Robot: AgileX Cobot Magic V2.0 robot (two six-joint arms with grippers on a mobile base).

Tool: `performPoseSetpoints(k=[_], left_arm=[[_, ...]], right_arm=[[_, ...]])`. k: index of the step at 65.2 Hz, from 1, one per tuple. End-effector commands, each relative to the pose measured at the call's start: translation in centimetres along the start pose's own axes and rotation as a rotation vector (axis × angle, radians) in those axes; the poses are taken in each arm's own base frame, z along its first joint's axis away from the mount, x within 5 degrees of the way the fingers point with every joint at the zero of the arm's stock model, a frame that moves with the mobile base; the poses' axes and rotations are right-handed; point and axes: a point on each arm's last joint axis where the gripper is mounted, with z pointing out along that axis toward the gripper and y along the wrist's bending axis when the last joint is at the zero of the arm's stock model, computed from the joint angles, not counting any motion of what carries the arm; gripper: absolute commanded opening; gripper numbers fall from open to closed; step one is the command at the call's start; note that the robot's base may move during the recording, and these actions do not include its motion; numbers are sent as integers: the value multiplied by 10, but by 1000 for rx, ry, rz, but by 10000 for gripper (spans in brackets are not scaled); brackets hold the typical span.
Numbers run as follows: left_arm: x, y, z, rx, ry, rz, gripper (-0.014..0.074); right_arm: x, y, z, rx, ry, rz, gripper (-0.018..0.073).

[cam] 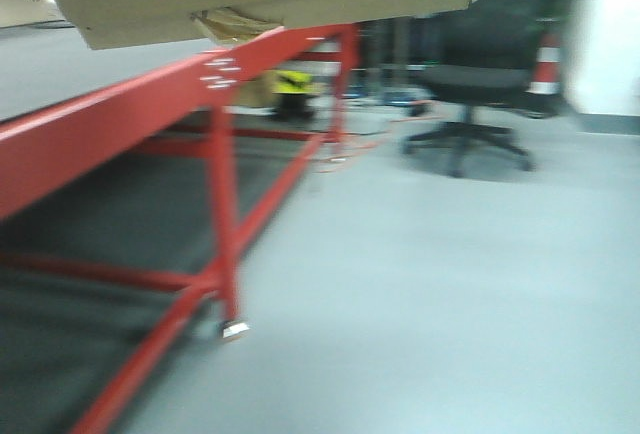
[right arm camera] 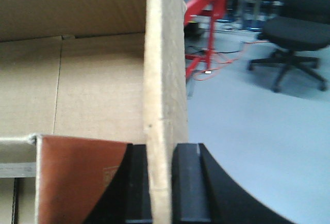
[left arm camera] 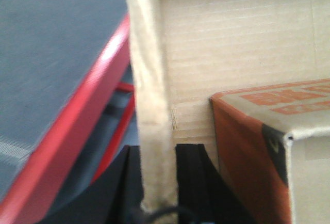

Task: Stack two boxes on right shelf middle
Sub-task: 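Carry the held boxes while driving toward the steel shelf rack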

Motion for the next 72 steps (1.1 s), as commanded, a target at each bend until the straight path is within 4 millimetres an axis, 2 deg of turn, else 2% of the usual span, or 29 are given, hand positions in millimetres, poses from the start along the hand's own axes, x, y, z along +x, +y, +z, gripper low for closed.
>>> performPoseSetpoints(k=[1, 72], left_arm=[[-6, -2, -4, 30, -48, 1, -111], [-6, -2, -4, 30, -48, 1, -111]], right_arm=[[-15, 5, -8, -65, -105, 13, -151], [-16, 6, -9, -69, -111, 13, -151]])
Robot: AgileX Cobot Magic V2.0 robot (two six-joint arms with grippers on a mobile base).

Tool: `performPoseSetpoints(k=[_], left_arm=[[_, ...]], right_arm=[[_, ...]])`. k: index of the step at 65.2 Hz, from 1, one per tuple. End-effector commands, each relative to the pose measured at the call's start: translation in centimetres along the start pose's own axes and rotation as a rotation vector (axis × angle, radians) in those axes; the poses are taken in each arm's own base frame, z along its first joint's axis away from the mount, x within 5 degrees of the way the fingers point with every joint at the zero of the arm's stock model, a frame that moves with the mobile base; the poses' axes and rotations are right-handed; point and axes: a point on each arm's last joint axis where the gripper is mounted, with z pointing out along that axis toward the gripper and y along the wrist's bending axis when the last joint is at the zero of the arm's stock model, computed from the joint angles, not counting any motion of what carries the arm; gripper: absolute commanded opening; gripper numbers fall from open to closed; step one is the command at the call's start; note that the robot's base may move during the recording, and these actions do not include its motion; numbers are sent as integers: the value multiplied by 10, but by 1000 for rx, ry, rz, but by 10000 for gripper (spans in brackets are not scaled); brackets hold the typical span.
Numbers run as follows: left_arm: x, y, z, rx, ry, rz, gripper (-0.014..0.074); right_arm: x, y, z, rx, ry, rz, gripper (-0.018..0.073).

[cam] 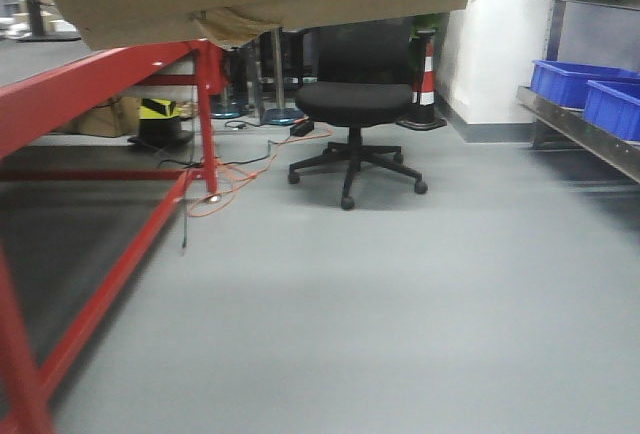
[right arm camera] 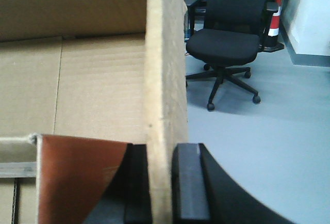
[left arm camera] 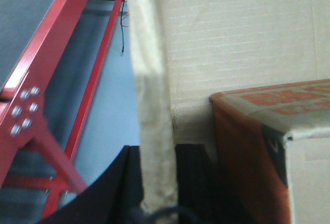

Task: Stack two boxes on right shelf middle
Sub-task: 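Carry the held boxes while driving toward the steel shelf rack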

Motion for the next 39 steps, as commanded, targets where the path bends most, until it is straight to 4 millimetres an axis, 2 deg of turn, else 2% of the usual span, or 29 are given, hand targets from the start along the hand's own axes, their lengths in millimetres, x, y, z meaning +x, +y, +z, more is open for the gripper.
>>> performPoseSetpoints(k=[1, 39], left_arm=[[-6, -2, -4, 30, -48, 1, -111], [-6, -2, -4, 30, -48, 1, -111]], right_arm=[[-16, 6, -9, -70, -111, 14, -151], [-16, 6, -9, -70, -111, 14, -151]])
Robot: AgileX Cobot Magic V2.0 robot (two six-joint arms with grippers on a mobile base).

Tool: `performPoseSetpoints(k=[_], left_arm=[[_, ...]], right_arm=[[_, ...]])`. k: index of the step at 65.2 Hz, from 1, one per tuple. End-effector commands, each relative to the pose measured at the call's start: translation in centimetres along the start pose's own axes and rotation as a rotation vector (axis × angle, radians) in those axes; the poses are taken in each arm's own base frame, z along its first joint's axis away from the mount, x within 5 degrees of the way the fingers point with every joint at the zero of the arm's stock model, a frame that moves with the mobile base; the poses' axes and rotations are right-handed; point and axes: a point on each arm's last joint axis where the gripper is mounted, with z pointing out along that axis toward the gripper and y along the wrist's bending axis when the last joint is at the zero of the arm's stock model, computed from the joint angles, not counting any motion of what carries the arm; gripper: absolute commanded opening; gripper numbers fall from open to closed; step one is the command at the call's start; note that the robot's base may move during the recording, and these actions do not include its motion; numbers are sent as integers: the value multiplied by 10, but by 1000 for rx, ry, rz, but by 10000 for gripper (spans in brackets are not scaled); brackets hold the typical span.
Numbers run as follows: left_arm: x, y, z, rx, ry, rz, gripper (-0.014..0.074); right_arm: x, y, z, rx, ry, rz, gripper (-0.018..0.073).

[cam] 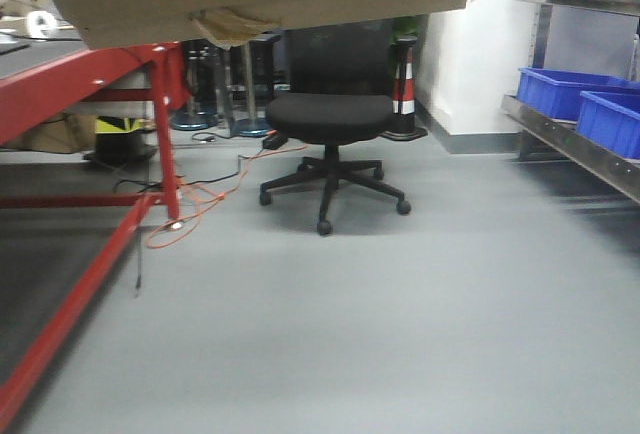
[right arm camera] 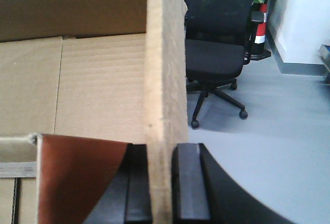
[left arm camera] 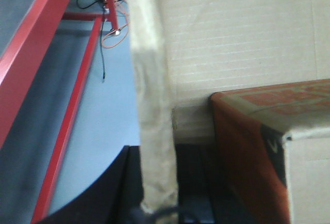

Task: Stack two boxes on right shelf middle
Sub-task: 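Carry the held boxes while driving toward the steel shelf rack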

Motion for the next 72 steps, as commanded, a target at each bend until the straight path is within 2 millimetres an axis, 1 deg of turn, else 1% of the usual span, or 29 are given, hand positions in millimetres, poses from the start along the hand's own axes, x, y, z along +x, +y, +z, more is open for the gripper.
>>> performPoseSetpoints(k=[1, 72], left_arm=[[-6, -2, -4, 31, -49, 1, -111], [-6, -2, -4, 31, -49, 1, -111]], right_arm=[[-15, 6, -8, -67, -108, 14, -151], [-15, 6, -8, -67, -108, 14, -151]])
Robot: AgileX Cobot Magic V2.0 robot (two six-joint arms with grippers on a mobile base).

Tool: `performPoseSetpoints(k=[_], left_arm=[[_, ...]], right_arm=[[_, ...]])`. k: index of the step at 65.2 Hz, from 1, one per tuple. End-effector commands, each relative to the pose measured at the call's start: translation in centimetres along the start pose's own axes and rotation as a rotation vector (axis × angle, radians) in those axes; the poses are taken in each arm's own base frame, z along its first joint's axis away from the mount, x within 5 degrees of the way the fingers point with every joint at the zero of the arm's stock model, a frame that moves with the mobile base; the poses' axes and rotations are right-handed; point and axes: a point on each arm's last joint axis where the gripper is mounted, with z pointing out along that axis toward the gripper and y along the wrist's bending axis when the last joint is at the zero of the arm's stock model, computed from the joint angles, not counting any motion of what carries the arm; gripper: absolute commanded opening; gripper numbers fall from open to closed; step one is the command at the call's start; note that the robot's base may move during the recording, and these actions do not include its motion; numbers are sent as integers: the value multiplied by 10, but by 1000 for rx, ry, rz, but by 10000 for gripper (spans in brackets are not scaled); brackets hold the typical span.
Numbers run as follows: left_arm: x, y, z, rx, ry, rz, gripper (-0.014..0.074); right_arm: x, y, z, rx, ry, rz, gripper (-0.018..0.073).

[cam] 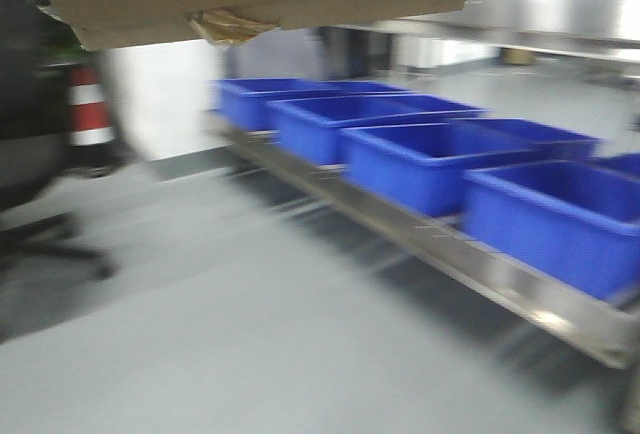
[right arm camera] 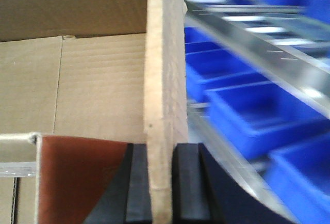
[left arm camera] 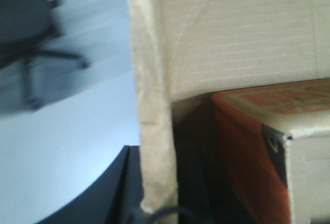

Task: Stack two boxes on right shelf middle
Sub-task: 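Carry the held boxes while driving toward the steel shelf rack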

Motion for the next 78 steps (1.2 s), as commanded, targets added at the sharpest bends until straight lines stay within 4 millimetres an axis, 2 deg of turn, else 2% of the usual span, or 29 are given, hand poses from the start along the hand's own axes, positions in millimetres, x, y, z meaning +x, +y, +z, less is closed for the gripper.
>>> performPoseSetpoints(k=[1, 78], left_arm=[[-6, -2, -4, 35, -49, -1, -111], [-6, -2, -4, 33, -50, 0, -111]], right_arm=[[-16, 5, -10, -67, -109, 15, -151], [-16, 5, -10, -67, -109, 15, -151]])
